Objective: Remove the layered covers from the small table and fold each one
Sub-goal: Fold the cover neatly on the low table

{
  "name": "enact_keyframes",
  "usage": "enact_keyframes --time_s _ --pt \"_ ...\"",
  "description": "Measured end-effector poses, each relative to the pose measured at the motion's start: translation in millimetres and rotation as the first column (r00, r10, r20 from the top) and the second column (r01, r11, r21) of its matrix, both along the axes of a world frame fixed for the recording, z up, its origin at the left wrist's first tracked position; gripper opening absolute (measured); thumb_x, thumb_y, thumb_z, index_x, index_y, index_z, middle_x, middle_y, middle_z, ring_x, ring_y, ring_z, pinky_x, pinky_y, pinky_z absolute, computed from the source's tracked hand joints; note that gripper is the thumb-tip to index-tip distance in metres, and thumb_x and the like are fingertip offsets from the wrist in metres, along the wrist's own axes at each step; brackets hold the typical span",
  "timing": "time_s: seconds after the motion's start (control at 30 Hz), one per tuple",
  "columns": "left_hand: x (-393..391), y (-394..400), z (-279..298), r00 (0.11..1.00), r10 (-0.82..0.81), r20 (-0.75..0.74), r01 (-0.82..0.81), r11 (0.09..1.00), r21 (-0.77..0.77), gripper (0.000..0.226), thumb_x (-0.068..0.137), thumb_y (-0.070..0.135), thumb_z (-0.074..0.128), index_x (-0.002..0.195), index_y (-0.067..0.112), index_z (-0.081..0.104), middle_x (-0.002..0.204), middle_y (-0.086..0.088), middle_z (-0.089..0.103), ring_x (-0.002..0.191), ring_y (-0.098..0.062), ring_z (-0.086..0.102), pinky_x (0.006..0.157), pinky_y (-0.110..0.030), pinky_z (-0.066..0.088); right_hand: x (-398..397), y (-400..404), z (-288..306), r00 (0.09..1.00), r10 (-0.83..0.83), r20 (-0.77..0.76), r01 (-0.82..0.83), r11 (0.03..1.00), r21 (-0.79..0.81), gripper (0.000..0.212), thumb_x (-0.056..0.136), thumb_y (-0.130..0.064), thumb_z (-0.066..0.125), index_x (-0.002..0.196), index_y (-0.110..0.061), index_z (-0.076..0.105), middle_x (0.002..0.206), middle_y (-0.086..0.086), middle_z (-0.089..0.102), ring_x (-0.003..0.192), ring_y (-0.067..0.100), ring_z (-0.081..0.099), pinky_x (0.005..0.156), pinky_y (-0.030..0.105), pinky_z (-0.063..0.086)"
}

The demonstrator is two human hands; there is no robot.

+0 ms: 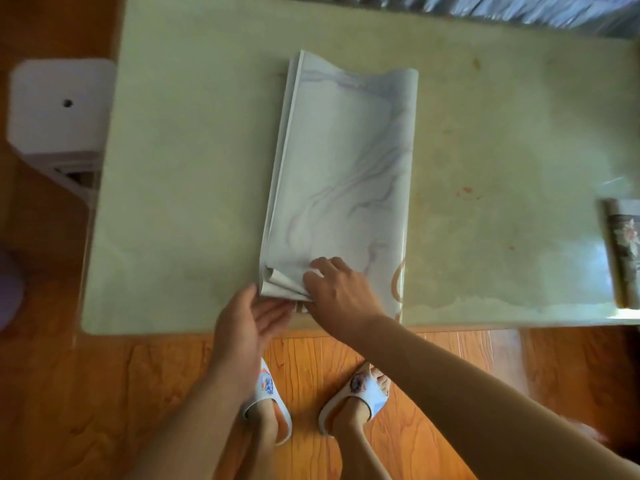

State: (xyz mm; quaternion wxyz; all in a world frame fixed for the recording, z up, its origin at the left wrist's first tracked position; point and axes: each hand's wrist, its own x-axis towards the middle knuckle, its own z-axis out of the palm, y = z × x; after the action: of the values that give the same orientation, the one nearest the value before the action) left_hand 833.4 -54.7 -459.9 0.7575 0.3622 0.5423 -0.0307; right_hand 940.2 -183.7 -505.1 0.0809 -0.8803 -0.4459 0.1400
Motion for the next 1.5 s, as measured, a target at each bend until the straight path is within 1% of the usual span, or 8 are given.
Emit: enact_keyframes --time_s 0.13,0.2,0.3,0.57,0.73,0.93,1.23,1.5 --pt "45.7 46.0 -10.1 0.99 -0.112 -0.086 0.081 0.947 -0.311 0.066 0.098 0.064 0.044 0.119 0.006 0.067 0.111 -0.018 0.075 0.102 -0.035 0.072 0.089 -0.047 0.056 -15.7 -8.5 1.0 0.999 0.001 -0.034 -0.002 1.0 -0.025 0.025 0.086 -0.03 0.062 0.105 -0.015 0.055 0.133 0.013 0.054 0.117 0.034 0.052 0.084 0.047 0.055" --pt "62.4 44.0 -21.0 0.897 -0.391 -0.204 0.38 0.92 -0.094 0.062 0.094 0.057 0.06 0.129 0.006 0.062 0.12 -0.014 0.072 0.104 -0.033 0.071 0.09 -0.042 0.055 -9.3 -22.7 2.6 0.985 0.064 -0.163 -0.068 0.998 -0.019 0.036 0.087 -0.047 0.059 0.111 -0.02 0.051 0.151 0.01 0.042 0.139 0.032 0.038 0.107 0.044 0.042" --pt "65.7 21.7 -26.7 0.651 -0.57 -0.502 0.756 0.55 0.356 0.063 0.093 0.042 0.067 0.14 0.007 0.043 0.137 -0.015 0.059 0.12 -0.036 0.06 0.092 -0.036 0.047 2.4 -51.3 5.6 0.945 0.105 -0.309 -0.128 0.99 -0.056 0.048 0.091 -0.059 0.051 0.125 -0.026 0.051 0.163 0.001 0.028 0.154 0.023 0.015 0.121 0.039 0.019" --pt "32.0 5.6 -17.8 0.588 -0.719 -0.37 0.61 0.095 0.787 0.053 0.088 0.004 0.07 0.135 0.023 0.057 0.096 -0.004 0.077 0.079 -0.026 0.074 0.062 -0.035 0.056 37.1 -42.7 43.3 0.683 -0.426 -0.594 0.346 0.904 -0.251 0.053 0.098 -0.038 0.06 0.145 -0.02 0.044 0.156 -0.002 0.033 0.14 0.017 0.038 0.112 0.026 0.033" --pt "36.0 7.4 -16.5 0.416 -0.757 -0.505 0.587 -0.2 0.784 0.062 0.068 0.006 0.055 0.126 0.029 0.054 0.081 0.003 0.071 0.061 -0.024 0.069 0.046 -0.031 0.051 148.1 13.5 68.1 0.38 -0.63 -0.678 0.787 0.605 -0.12 0.067 0.09 -0.058 0.059 0.146 -0.026 0.04 0.14 0.006 0.054 0.114 0.026 0.063 0.097 0.053 0.054" --pt "45.1 4.7 -31.0 0.575 -0.641 -0.509 0.765 0.199 0.613 0.047 0.097 0.018 0.061 0.143 0.022 0.051 0.123 -0.009 0.071 0.108 -0.03 0.068 0.086 -0.035 0.053 275.6 83.8 49.1 0.83 -0.43 -0.356 0.405 0.902 -0.145 0.068 0.098 -0.02 0.049 0.158 -0.019 0.018 0.161 0.01 0.023 0.143 0.032 0.033 0.114 0.041 0.031" --pt "91.4 7.1 -26.2 0.54 -0.547 -0.64 0.781 0.608 0.141 0.014 0.086 0.022 0.057 0.098 0.024 0.063 0.106 -0.001 0.072 0.102 -0.023 0.068 0.085 -0.032 0.053 360.5 128.2 9.0 0.97 -0.052 -0.238 0.007 0.982 -0.188 0.077 0.088 -0.01 0.052 0.157 -0.023 0.02 0.162 0.0 0.023 0.145 0.032 0.022 0.116 0.041 0.028" --pt "121.3 -27.6 -22.8 0.606 -0.228 -0.762 0.74 0.514 0.434 0.055 0.097 0.034 0.057 0.145 0.017 0.037 0.122 -0.012 0.067 0.109 -0.037 0.065 0.083 -0.043 0.049 380.4 178.5 -1.5 0.87 0.49 0.062 -0.489 0.872 -0.025 0.064 0.077 0.005 0.055 0.135 -0.022 0.056 0.143 0.01 0.045 0.125 0.039 0.042 0.091 0.05 0.053"
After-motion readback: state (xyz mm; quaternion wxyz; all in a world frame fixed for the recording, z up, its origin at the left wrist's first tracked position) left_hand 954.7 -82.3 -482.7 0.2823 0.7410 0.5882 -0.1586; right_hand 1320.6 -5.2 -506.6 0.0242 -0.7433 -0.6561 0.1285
